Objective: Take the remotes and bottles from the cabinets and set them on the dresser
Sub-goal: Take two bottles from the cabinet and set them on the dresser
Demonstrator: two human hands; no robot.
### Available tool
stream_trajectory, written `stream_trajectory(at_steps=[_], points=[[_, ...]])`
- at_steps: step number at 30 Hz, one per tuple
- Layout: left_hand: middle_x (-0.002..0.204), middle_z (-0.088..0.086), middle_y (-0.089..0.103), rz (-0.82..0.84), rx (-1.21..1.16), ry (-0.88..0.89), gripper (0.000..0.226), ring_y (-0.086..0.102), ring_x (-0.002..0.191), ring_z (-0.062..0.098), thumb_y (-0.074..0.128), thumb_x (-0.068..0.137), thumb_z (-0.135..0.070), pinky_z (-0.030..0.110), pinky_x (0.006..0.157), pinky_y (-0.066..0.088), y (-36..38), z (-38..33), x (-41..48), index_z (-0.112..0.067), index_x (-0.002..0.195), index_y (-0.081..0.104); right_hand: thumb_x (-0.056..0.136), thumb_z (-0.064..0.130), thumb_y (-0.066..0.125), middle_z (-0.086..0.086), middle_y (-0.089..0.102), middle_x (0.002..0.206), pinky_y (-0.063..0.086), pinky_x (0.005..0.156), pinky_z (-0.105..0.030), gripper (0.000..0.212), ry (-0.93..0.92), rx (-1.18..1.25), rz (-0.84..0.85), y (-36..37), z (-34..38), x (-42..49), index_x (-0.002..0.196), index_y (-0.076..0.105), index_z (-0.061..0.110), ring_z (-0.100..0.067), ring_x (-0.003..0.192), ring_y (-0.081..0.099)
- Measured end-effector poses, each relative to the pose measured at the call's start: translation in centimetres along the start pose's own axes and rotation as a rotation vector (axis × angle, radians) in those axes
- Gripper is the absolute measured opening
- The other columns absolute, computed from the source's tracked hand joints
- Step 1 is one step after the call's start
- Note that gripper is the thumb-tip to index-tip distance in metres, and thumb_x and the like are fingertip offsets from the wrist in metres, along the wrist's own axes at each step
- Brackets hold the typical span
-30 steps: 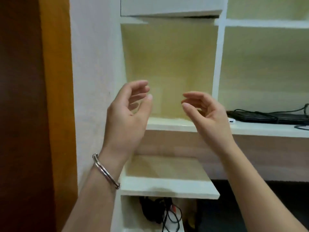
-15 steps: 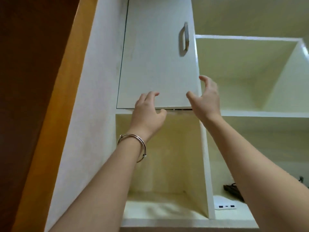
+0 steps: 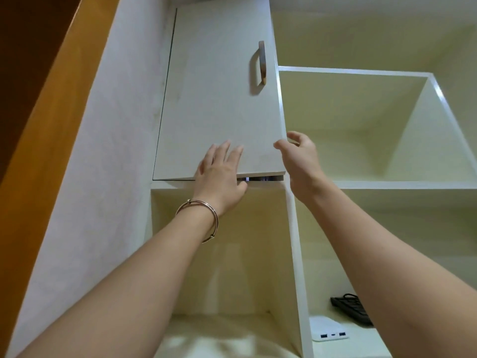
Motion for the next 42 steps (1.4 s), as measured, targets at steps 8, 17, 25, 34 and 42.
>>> stream_trajectory(at_steps=[8,17,25,34,42], points=[[0.155,0.000,0.019,-0.086,0.066,0.090,0.069,0.020,0.140,0.023,0.055,0.085,-0.026,0.036,0.110,0.024,-2.9,-1.3,-0.5,-0.026,0.145,0.021,0.084,0.006,0.048,-0.004,0.061,0.085,0.051,0.077,-0.034,0.018,-0.091,0.214,-0.004,-0.9,3.3,-1.0,0.086,0.054,0.022,-0.019,0.075,0.059],[0.145,0.005,0.036,-0.291,-0.002,0.083,0.066,0.042,0.125,0.030,0.057,0.085,-0.021,0.040,0.096,0.041,-7.6,-2.0,-1.9,-0.020,0.144,0.026,0.090,0.002,0.039,0.001,0.068,0.061,0.049,0.048,-0.015,0.023,-0.221,0.492,0.120,0.4,7.9,-3.5,0.081,0.054,0.017,-0.006,0.051,0.062],[0.123,0.004,0.061,-0.451,-0.023,0.084,0.066,0.061,0.093,0.021,0.064,0.083,-0.028,0.039,0.079,0.054,-16.2,-1.7,-6.0,-0.020,0.137,0.028,0.094,0.015,0.037,0.004,0.073,0.088,0.050,0.074,-0.028,0.025,-0.249,0.567,0.423,7.4,11.6,-7.0,0.088,0.060,0.022,-0.006,0.084,0.067],[0.136,0.005,0.050,-0.538,0.423,0.015,0.061,0.034,0.133,0.028,0.063,0.081,-0.041,0.040,0.105,0.033,-23.6,1.3,-8.8,-0.020,0.133,0.041,0.098,0.031,0.032,0.007,0.069,0.103,0.039,0.091,-0.035,0.033,-0.133,0.721,0.648,15.5,12.4,-10.1,0.103,0.063,0.022,-0.005,0.108,0.061],[0.129,0.003,0.056,-0.466,0.226,0.012,0.049,0.044,0.125,0.024,0.058,0.084,-0.036,0.035,0.098,0.040,-23.3,3.5,-8.8,-0.017,0.127,0.048,0.095,0.024,0.033,0.008,0.062,0.112,0.035,0.105,-0.030,0.026,-0.263,0.655,0.582,17.5,12.1,-10.9,0.097,0.058,0.033,-0.005,0.114,0.053]])
Point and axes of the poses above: each hand's wrist, its own x-axis towards the middle knuckle, its own y-axis out of the palm, z = x × y, the point moved 9 cm from there along x, towards the middle knuckle
